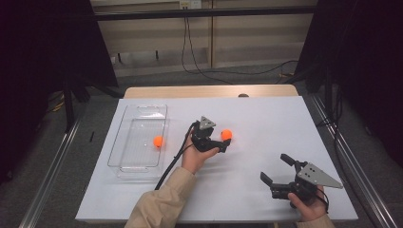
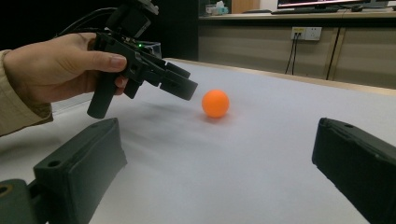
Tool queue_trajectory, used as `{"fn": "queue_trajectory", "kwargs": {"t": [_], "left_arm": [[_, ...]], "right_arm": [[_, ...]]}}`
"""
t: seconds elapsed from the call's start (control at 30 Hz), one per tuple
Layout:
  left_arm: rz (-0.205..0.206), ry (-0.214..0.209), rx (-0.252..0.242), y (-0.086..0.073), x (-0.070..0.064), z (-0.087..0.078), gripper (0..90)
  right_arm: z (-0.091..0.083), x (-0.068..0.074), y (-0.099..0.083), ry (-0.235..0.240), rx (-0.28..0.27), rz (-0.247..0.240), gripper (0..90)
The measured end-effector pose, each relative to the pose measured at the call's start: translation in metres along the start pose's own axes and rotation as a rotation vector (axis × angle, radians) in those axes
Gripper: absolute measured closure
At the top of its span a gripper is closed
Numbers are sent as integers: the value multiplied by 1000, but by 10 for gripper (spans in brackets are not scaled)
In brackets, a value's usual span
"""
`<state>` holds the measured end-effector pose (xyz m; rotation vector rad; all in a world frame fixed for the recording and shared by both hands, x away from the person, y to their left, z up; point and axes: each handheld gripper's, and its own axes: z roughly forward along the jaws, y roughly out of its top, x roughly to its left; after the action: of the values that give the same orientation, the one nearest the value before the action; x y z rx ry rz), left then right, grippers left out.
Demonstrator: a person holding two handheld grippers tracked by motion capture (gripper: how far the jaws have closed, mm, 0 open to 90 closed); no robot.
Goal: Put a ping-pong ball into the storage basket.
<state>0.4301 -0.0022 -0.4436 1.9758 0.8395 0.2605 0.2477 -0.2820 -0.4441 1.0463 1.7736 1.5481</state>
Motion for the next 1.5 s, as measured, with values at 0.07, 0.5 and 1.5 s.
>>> {"fn": "queue_trajectory", "kwargs": {"t": [0.07, 0.5, 1.5], "left_arm": [[-3, 1, 2, 0, 0, 2, 85], [-10, 11, -1, 2, 1, 12, 86], [-7, 18, 13, 5, 1, 27, 92]], "right_arm": [[0, 0, 0, 1, 0, -1, 12], [0, 0, 0, 3, 3, -3, 12], [0, 0, 0, 6, 2, -2, 12]]}}
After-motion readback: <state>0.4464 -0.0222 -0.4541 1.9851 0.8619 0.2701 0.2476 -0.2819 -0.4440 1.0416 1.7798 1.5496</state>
